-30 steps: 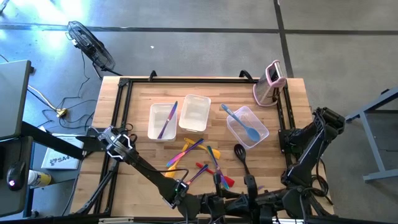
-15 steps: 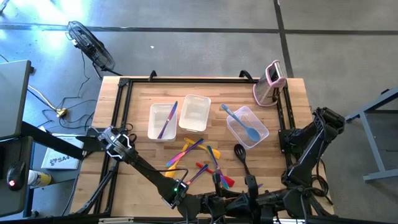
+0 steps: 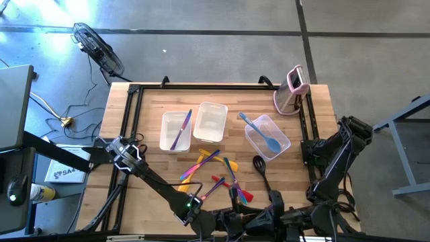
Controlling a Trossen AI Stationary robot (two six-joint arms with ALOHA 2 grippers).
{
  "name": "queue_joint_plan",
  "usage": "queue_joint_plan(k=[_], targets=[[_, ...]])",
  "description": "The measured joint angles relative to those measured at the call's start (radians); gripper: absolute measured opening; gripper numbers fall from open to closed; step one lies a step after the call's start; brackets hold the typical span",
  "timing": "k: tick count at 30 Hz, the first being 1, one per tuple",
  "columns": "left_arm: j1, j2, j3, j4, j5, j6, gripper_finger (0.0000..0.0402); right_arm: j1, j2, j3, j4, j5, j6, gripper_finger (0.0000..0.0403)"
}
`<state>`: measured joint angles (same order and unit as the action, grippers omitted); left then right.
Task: Pick & Place Kitchen Items
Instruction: Put the blue table knife into the left white bin
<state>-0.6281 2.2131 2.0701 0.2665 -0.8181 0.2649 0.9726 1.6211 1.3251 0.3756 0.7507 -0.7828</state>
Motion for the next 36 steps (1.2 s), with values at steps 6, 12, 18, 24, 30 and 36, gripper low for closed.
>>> queue_joint_plan(k=[6, 12, 18, 24, 30, 36], targets=[[0.0, 0.0, 0.0, 0.011, 0.001, 0.004, 0.0005, 0.0, 0.0, 0.0, 0.0, 0.0, 0.026, 0.0064], [0.0, 0.0, 0.0, 0.019, 0.012, 0.027, 0.0005, 0.0, 0.0, 0.0, -0.013, -0.001, 0.03, 0.0064], [-0.002, 0.0, 0.0, 0.02, 0.021, 0.044, 0.0005, -0.012, 0.0, 0.001, -0.018, -0.009, 0.052, 0.0051], [-0.011, 0.0, 0.0, 0.021, 0.017, 0.047, 0.0008, -0.031, -0.001, 0.001, -0.03, -0.024, 0.083, 0.0013], [-0.014, 0.0, 0.0, 0.017, 0.012, 0.064, 0.0005, -0.037, -0.001, 0.001, -0.049, -0.031, 0.104, 0.0009], [-0.014, 0.0, 0.0, 0.014, 0.014, 0.071, 0.0008, -0.036, -0.001, 0.001, -0.056, -0.032, 0.109, 0.0008]])
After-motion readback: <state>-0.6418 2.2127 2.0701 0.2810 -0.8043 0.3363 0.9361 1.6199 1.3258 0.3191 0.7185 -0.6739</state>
